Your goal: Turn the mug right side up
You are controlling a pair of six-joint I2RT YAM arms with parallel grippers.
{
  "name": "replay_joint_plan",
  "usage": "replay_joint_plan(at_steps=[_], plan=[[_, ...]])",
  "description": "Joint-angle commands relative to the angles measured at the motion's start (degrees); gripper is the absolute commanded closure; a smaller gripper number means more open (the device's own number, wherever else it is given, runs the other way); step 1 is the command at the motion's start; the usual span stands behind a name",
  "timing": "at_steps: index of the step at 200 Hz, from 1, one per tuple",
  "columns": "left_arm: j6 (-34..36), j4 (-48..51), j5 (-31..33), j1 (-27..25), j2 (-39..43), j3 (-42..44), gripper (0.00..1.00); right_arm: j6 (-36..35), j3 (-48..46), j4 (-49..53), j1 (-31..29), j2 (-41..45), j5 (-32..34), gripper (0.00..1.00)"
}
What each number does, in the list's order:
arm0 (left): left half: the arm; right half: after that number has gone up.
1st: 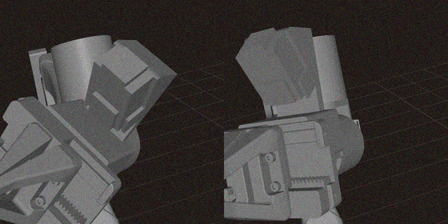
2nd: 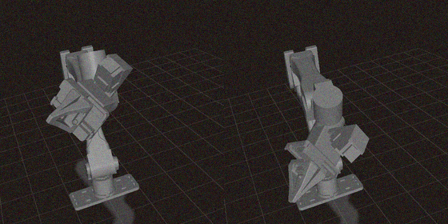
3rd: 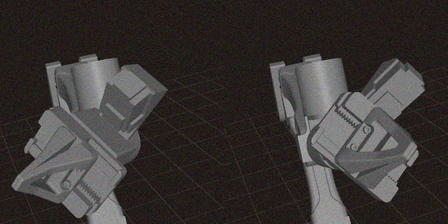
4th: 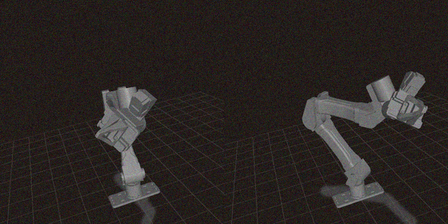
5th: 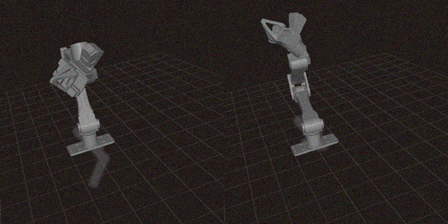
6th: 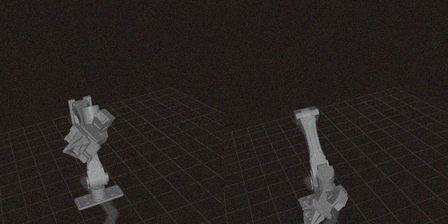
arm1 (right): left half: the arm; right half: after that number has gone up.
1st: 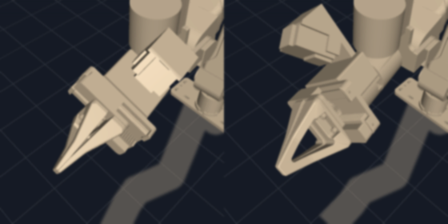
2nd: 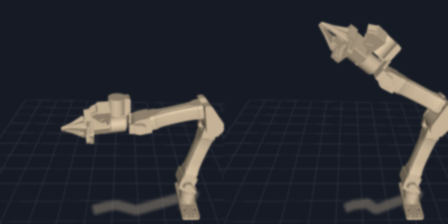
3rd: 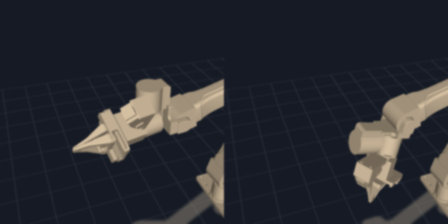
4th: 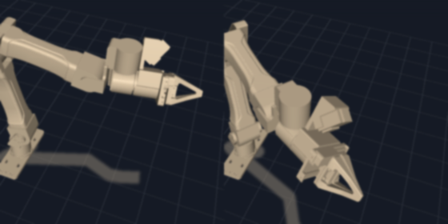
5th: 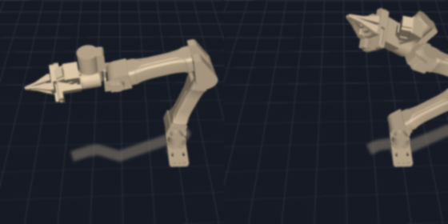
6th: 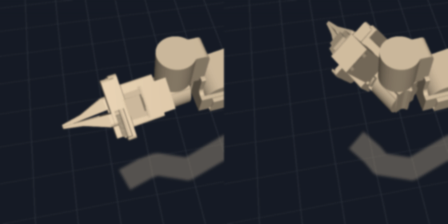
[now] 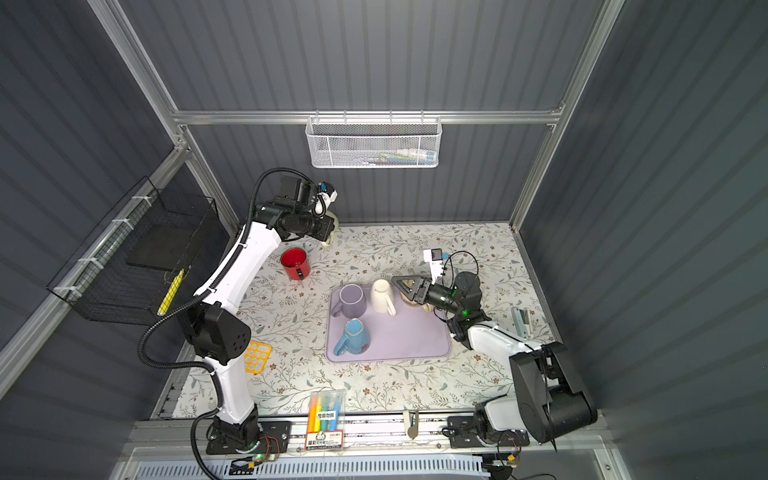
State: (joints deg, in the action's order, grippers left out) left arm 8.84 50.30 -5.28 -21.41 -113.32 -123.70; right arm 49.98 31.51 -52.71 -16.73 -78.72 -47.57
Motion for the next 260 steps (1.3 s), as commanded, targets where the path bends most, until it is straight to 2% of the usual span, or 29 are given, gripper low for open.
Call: replay_joint_plan(at_steps=[1,48,79,163,260], plan=[[2.4,2.2,0.2,0.6,-1.7,-7.7,1.00,-0.1,-0.9,-1.3,0.3,0.2,0.0,0.48],[3.5,5.9,0.6,2.4,-8.9,-17.3,1.00,-0.1,-1.5,-1.4,0.3,0.1,0.1,0.48],[3.5,5.3,-1.5,4.3,-11.6,-19.4,1.00,0.1,-2.1,-1.4,0.3,0.5,0.3,0.48],[4.7,6.3,-1.5,7.6,-19.6,-20.4,1.00,0.8,-3.1,-2.8,0.3,0.0,0.7,0.48],[4.1,6.1,-2.5,7.4,-22.0,-17.7,1.00,2.6,-3.6,-6.4,0.2,-2.9,1.1,0.48]])
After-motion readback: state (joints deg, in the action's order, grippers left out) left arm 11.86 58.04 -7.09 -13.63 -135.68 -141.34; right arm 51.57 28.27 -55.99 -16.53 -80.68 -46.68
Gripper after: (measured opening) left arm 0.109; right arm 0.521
